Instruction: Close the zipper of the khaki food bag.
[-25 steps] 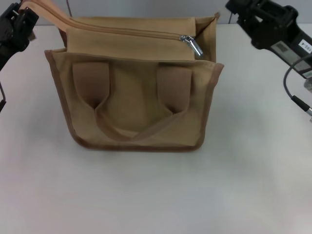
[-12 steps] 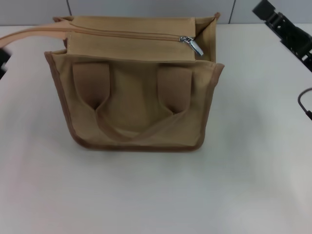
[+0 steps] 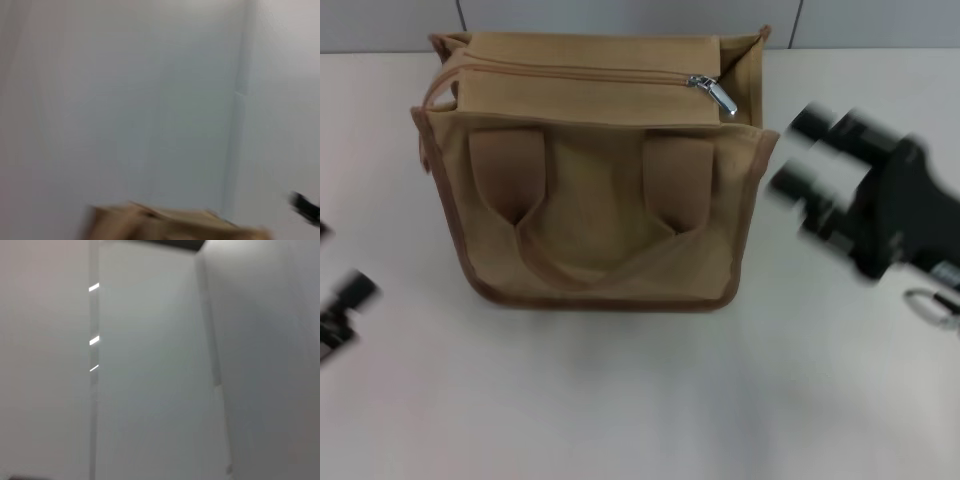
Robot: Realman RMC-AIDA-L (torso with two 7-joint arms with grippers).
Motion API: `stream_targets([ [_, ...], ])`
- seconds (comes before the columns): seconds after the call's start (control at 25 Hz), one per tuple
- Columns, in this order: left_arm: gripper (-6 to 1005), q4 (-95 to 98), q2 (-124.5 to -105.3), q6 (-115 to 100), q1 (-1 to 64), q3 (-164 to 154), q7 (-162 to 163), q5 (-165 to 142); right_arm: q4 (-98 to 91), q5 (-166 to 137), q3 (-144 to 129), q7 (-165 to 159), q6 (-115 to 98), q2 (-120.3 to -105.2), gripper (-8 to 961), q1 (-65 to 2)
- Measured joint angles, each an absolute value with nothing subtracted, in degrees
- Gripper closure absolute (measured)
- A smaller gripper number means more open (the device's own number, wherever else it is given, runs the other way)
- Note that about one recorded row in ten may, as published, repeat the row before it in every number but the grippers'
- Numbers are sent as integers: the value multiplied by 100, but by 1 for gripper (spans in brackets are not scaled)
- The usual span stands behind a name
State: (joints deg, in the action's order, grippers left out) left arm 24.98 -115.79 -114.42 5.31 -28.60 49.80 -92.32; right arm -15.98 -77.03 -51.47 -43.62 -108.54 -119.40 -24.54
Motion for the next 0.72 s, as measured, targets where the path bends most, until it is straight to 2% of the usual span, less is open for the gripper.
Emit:
stream_targets([
  [0.2, 215, 2816, -11576, -11376, 787, -3683, 4780, -9920, -1609, -8353, -5915, -3676, -10456, -11957, 425, -2581],
  [0.44, 215, 2829, -11624, -11178, 1278, -3689, 4796, -10797, -1557, -8395, -6318, -3633, -10142, -11977, 231, -2614],
  [0.72, 214, 2833, -11663, -10893, 1458, -3691, 4811, -10944, -1467, -8429, -6533, -3614, -9844, -11982, 213, -2610],
])
